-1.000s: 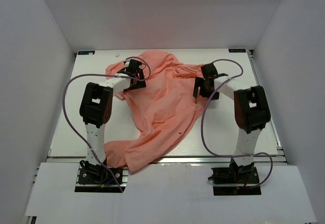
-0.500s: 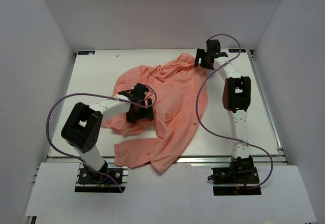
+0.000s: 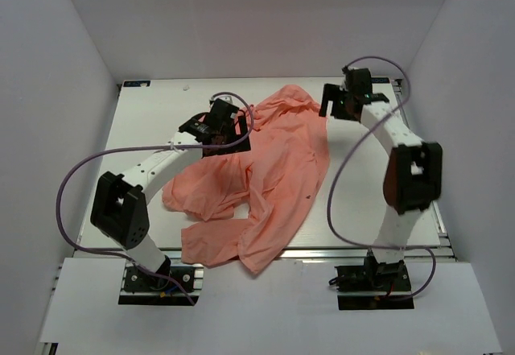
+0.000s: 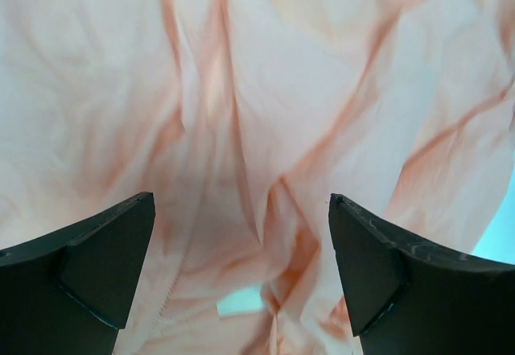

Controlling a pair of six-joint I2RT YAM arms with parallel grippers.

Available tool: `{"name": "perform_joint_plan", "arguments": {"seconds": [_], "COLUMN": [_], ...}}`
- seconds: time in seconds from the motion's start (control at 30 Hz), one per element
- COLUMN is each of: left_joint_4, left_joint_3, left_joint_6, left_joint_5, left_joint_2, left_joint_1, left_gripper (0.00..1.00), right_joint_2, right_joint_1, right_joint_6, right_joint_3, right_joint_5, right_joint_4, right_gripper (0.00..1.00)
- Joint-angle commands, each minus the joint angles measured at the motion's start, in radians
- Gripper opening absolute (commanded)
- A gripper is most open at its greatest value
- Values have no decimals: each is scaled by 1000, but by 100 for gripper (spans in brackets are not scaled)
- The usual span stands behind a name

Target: Zip up the jacket

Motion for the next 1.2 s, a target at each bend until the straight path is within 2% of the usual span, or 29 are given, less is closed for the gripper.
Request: {"name": "perform_joint_plan", "arguments": {"seconds": [0.0, 0.1, 0.17, 0.3, 0.4, 0.63, 0.77, 0.83, 1.0, 1.07, 1.17], "left_joint_4": [19, 32, 41, 128, 171, 209, 194, 186, 205, 209, 205], "left_joint_3": [44, 71, 56, -56, -131, -234, -236, -228, -226, -219, -205], "left_joint_6": [8, 32, 36, 39, 37, 32, 19, 14, 13, 14, 25], "left_joint_5": [-132, -120, -118, -12, 33, 20, -19, -26, -13, -3, 13], "left_joint_2": [-26, 11, 25, 11, 18, 72, 142, 182, 213, 221, 216], "left_joint_1": [14, 35, 60, 118, 130, 149, 182, 205, 241, 242, 242], "left_gripper": [98, 98, 98, 98, 98, 98, 98, 98, 98, 98, 98], "right_joint_2": [-250, -387, -453, -492, -461, -345, -293, -282, -236, -199, -144], "right_joint_1": [47, 134, 180, 190, 190, 188, 181, 164, 121, 108, 93], "right_joint_6": [124, 182, 219, 288, 305, 296, 302, 302, 290, 290, 284], "right_joint_3": [-309, -532, -611, -730, -725, -638, -601, -601, -572, -553, -501], "right_joint_5": [84, 152, 187, 178, 190, 201, 205, 198, 164, 162, 165], "right_joint_4": [-25, -40, -48, 9, 39, 41, 43, 55, 47, 37, 29], "right_gripper": [90, 89, 89, 86, 83, 78, 78, 71, 68, 63, 23]}}
